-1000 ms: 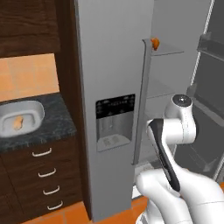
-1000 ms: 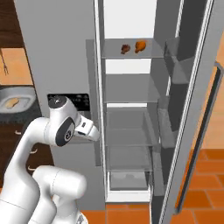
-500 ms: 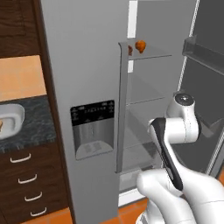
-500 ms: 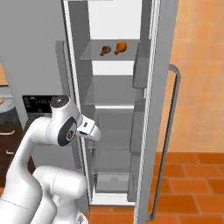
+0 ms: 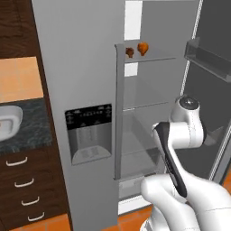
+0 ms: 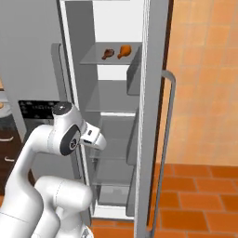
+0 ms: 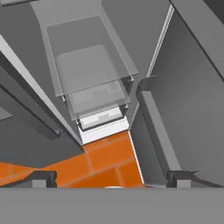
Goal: Place one squash and one chicken drumstick in each tupperware on the nearby counter, to pack two identical lunches.
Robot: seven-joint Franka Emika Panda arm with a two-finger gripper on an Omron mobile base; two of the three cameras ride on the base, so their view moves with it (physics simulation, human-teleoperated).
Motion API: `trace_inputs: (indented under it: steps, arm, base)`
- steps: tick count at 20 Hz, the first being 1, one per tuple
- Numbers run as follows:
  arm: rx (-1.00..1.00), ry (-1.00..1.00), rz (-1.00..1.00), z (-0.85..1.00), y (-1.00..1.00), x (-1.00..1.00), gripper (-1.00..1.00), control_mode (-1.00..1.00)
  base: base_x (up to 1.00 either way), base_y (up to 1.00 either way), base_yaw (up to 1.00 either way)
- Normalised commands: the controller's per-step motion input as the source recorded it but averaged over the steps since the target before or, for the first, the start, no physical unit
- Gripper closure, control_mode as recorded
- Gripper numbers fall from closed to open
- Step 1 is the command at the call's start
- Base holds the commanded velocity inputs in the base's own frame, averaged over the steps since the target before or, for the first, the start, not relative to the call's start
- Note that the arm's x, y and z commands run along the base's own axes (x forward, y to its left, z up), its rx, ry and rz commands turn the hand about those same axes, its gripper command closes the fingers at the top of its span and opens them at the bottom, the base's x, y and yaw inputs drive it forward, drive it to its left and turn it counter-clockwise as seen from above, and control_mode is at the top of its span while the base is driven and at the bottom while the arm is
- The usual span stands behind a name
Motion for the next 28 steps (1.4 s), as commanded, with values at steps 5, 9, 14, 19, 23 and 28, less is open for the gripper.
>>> trace_inputs:
  steps: [5, 9, 14, 19, 23, 28]
  arm:
    - [0.0, 0.0, 0.0, 0.0, 0.0, 0.0, -1.0, 1.0]
    - [0.0, 0.0, 0.0, 0.0, 0.0, 0.0, -1.0, 1.0]
    - [0.0, 0.0, 0.0, 0.0, 0.0, 0.0, -1.0, 1.0]
    - [0.0, 0.0, 0.0, 0.0, 0.0, 0.0, -1.0, 1.0]
    - [0.0, -0.06, 0.0, 0.46, 0.02, 0.03, -1.0, -1.0]
    - [-0.01, -0.32, 0.0, 1.0, -0.01, -0.13, -1.0, -1.0]
  base:
    - [0.49, -0.17, 0.0]
    - [0.47, -0.47, 0.0]
    - [0.53, -0.28, 0.0]
    - [0.64, 0.02, 0.0]
    - [0.16, 0.07, 0.0]
    - [0.0, 0.0, 0.0]
